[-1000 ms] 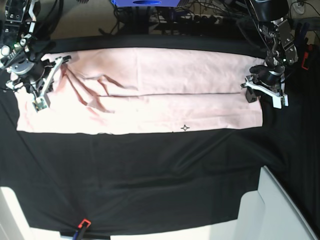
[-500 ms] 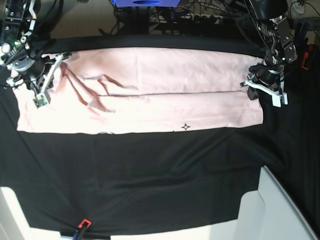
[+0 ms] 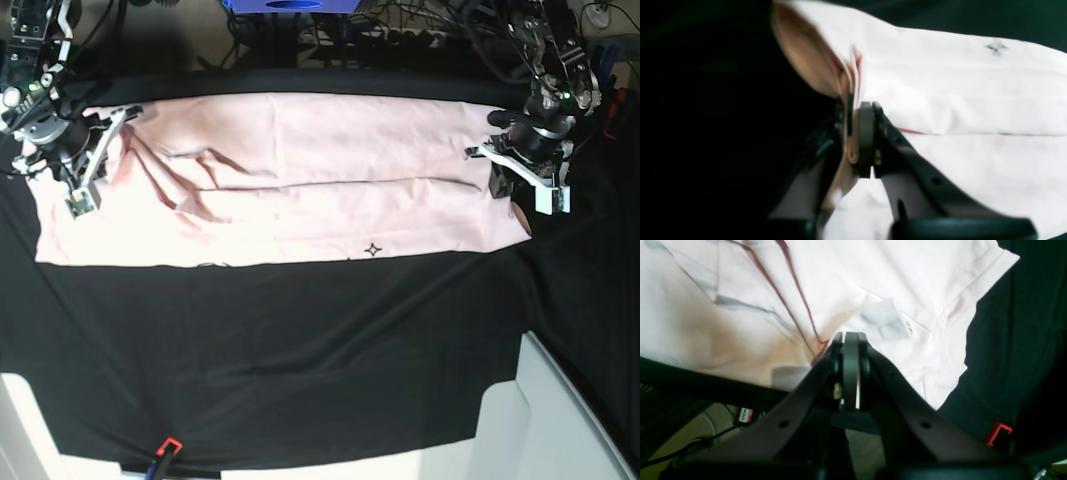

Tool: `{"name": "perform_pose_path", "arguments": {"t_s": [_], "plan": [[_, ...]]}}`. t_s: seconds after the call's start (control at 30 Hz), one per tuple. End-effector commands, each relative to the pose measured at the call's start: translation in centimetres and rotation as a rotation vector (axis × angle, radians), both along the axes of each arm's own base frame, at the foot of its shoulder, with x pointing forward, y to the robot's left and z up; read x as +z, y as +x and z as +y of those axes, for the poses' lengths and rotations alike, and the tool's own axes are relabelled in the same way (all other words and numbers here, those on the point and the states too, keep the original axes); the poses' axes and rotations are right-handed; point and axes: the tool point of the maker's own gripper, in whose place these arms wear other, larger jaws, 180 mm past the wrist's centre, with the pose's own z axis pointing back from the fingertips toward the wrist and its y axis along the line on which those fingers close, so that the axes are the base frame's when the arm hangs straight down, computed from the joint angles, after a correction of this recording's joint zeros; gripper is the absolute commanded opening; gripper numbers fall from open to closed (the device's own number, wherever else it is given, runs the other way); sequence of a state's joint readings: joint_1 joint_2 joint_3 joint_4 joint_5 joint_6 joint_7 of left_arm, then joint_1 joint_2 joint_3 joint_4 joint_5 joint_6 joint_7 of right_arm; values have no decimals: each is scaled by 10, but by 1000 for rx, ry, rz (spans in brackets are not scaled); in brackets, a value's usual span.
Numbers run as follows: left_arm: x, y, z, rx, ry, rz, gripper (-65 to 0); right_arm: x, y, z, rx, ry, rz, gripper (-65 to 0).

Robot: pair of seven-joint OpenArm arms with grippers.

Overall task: Fold the T-shirt properly
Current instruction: 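Lift the strip end and fold it over toward the right gripper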

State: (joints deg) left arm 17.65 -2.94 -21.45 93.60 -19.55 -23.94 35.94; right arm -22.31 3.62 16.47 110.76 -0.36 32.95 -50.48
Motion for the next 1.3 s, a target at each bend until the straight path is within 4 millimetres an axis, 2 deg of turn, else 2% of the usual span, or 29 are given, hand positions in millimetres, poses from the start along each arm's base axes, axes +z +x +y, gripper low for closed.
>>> {"name": "perform_pose_path", "arguments": {"t_s": [0.0,0.23,0.4,0.5,0.6,0.8,0.87,1.07,1.2,1.27], "plan": [[15,9,-3,-14,9,-47,-650,8,6,0,7,-2,-35,-650],[31,19,-62,-122,-46,-76,-650,7,5,5,-1,17,-35,-650],[29,25,-111,-233,-100,-79,-650,7,6,5,-1,17,-37,-650],[29,29,-134,-240,-128,-76,-650,7,7,5,-1,17,-38,-650],[35,38,-166,-295,-159,-91,-650,7,7,5,-1,17,-38,-650],[45,41,-217,-408,-212,-113,-650,7,7,5,-2,17,-38,-650],[41,39,-234,-432,-237,-99,-650,7,7,5,-2,17,-38,-650],[18,28,-267,-483,-290,-25,-650,7,6,5,-3,17,-37,-650],[6,26,-277,-495,-304,9,-650,7,6,3,-7,15,-37,-650],[7,26,-285,-514,-310,9,-650,7,6,3,-7,15,-37,-650]]}}
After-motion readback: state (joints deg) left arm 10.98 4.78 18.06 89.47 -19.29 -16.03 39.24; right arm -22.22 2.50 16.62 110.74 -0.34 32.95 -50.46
